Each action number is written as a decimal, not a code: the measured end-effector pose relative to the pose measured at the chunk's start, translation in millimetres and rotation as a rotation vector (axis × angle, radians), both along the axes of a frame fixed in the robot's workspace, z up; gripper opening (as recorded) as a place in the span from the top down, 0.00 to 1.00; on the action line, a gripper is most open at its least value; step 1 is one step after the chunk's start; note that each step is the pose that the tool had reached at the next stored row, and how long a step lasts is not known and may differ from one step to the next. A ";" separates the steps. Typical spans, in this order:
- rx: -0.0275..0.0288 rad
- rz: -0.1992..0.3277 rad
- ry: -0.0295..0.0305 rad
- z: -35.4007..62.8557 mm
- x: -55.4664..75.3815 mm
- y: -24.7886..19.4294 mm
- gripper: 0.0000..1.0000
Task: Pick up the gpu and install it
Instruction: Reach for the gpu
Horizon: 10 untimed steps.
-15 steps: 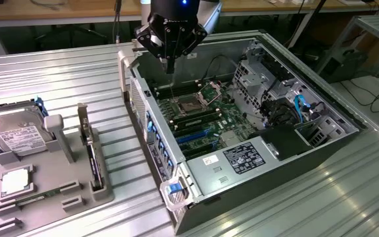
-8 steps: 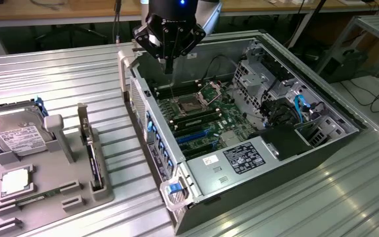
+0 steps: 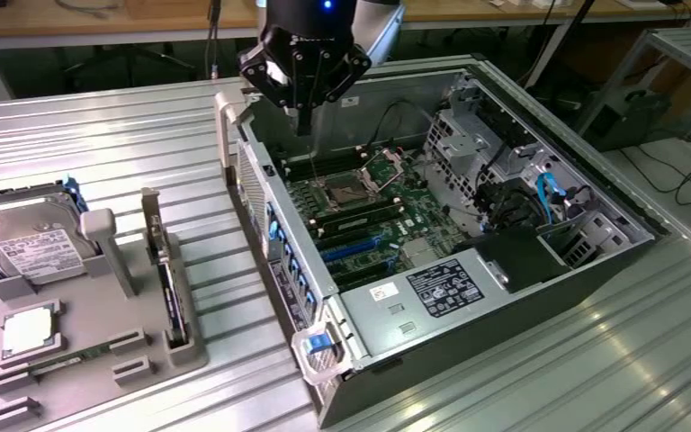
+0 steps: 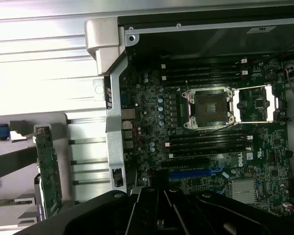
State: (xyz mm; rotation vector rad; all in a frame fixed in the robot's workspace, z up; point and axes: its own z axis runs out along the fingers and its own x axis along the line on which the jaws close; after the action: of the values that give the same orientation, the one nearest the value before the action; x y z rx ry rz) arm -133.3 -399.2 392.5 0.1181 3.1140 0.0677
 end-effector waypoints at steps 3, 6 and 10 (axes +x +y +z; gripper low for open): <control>0.0000 0.000 0.0002 -0.1 -1.2 -0.1 0.89; -0.0001 0.000 0.0006 -0.1 -2.2 -0.1 0.89; -0.0001 0.000 0.0014 -0.2 -4.3 -0.2 0.89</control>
State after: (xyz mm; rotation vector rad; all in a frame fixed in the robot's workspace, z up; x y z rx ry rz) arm -137.6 -399.5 392.3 0.1182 3.1154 0.0675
